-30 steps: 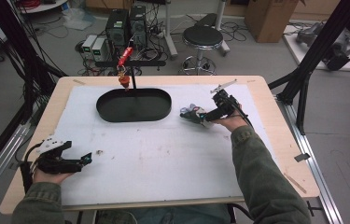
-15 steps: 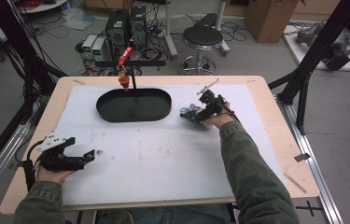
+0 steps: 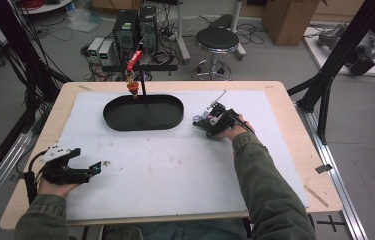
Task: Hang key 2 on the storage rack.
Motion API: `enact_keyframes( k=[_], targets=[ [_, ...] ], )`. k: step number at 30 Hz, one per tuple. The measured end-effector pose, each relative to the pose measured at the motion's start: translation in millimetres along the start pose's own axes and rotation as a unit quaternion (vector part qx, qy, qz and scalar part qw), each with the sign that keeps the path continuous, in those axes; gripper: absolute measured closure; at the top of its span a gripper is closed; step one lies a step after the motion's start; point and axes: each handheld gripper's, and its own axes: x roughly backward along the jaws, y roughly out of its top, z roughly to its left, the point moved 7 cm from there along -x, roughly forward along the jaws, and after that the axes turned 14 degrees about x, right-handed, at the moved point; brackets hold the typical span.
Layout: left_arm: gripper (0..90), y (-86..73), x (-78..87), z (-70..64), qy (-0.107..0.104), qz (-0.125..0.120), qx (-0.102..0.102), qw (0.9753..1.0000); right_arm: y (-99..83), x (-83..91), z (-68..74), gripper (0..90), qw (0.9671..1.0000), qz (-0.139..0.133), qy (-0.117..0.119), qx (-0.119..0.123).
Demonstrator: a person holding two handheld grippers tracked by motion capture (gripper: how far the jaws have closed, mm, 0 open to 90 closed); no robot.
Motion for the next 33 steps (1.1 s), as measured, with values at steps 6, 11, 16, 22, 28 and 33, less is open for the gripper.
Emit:
enact_keyframes(
  k=[6,11,16,22,28,33],
  targets=[
    [2.1,-0.1,0.0,1.7,-0.007,0.002,0.002,1.0,4.3,15.9,-0.3,35.2,0.9992,-0.021,-0.001,-0.034],
    [2.0,0.5,-0.2,1.2,-0.014,0.0,0.004,0.9999,9.2,36.6,5.7,34.2,0.9971,-0.054,0.004,-0.054],
    [2.1,2.0,0.6,2.8,-0.015,-0.006,0.009,0.9998,9.4,45.6,10.8,33.8,0.9974,-0.053,0.001,-0.049],
    [2.1,1.8,2.7,3.3,-0.01,-0.007,0.008,0.9999,18.3,55.7,20.0,33.2,0.9971,-0.061,-0.002,-0.044],
    [2.0,-0.4,6.4,6.2,0.0,-0.008,0.01,0.9999,36.1,68.1,28.9,33.3,0.996,-0.078,0.005,-0.044],
    [2.1,-1.0,7.9,6.9,0.011,-0.014,0.013,0.9998,54.7,78.9,33.4,33.4,0.9946,-0.096,0.008,-0.039]
  ],
)
